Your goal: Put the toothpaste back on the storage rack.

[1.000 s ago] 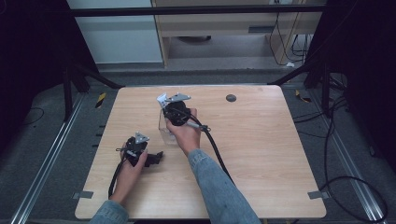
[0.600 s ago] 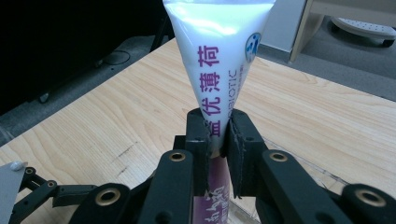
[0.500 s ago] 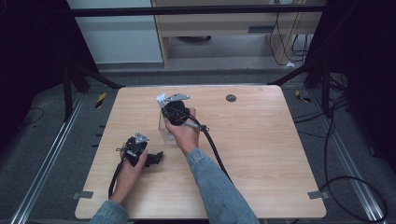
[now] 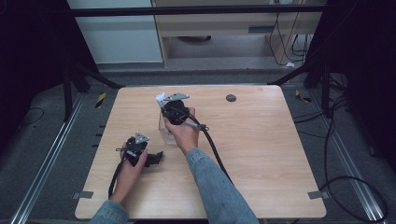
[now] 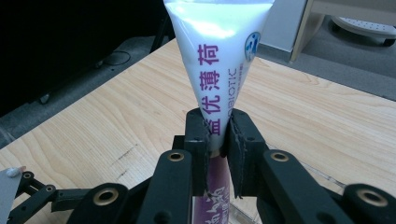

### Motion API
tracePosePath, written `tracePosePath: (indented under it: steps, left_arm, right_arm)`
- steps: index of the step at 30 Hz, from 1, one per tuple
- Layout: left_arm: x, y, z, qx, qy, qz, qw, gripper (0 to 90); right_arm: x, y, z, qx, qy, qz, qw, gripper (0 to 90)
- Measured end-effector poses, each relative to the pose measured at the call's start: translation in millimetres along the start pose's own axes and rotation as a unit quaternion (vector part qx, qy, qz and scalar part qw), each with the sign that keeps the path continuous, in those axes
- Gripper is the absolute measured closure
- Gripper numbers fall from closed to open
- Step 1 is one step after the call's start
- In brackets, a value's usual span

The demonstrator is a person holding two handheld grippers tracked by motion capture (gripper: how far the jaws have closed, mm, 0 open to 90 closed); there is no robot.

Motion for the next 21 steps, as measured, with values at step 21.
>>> tracePosePath:
  steps: [21]
  left_arm:
    - [0.0,0.0,0.0,0.0,0.0,0.0,1.0,0.0]
  right_arm:
    - [-0.9,0.9,-0.6,0.004,0.007,-0.002,1.0,76.8]
Point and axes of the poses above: each handheld gripper's, and its own axes: x roughly forward along the jaws, y roughly out of its top, z roughly to its right, the point moved 10 cm from there along x, roughly forward along the jaws, and after that the axes turned 12 degrees about x, right-handed, at the moved point
